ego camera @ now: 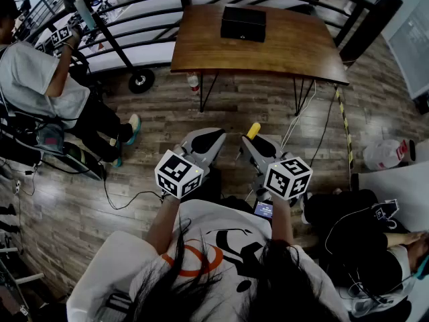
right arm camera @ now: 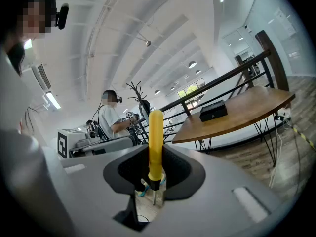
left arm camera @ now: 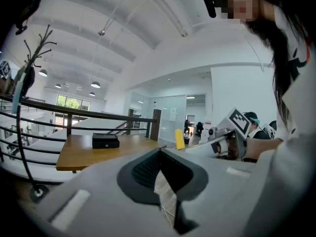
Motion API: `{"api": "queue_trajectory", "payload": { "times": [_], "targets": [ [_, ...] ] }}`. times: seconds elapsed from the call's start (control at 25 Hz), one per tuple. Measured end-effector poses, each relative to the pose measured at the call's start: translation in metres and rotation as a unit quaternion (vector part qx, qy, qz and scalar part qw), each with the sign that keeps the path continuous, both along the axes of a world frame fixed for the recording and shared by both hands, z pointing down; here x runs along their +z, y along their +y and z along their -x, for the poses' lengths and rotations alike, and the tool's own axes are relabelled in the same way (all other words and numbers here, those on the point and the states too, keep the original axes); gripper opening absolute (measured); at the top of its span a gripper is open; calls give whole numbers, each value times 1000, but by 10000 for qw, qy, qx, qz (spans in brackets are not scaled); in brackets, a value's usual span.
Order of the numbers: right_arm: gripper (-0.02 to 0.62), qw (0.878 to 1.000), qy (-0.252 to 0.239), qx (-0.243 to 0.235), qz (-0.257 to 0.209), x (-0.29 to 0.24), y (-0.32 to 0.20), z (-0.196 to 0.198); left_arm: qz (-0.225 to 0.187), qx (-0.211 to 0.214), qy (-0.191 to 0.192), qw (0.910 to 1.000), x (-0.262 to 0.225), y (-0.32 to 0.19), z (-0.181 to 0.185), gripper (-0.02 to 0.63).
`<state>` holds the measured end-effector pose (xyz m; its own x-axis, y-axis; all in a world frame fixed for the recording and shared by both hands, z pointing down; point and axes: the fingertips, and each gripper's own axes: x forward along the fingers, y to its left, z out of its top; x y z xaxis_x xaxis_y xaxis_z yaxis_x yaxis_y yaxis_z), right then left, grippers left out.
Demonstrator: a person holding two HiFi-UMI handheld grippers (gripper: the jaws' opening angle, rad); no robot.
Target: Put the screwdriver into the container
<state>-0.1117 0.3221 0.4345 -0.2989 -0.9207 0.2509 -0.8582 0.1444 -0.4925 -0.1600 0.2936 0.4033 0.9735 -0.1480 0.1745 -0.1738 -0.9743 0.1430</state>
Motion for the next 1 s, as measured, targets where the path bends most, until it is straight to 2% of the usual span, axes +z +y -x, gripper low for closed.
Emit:
{"api": "queue_trajectory", "payload": {
  "times": [0.64,1.0],
  "targets": [
    [104,9999,-35,96,79,13,-4,-20,115,127,-136,9998,14,-6,-23,0],
    [104,9995,-22,193,242,20,-41,-45,236,191,-116,9995,18,-49,-48,0]
  ]
}}
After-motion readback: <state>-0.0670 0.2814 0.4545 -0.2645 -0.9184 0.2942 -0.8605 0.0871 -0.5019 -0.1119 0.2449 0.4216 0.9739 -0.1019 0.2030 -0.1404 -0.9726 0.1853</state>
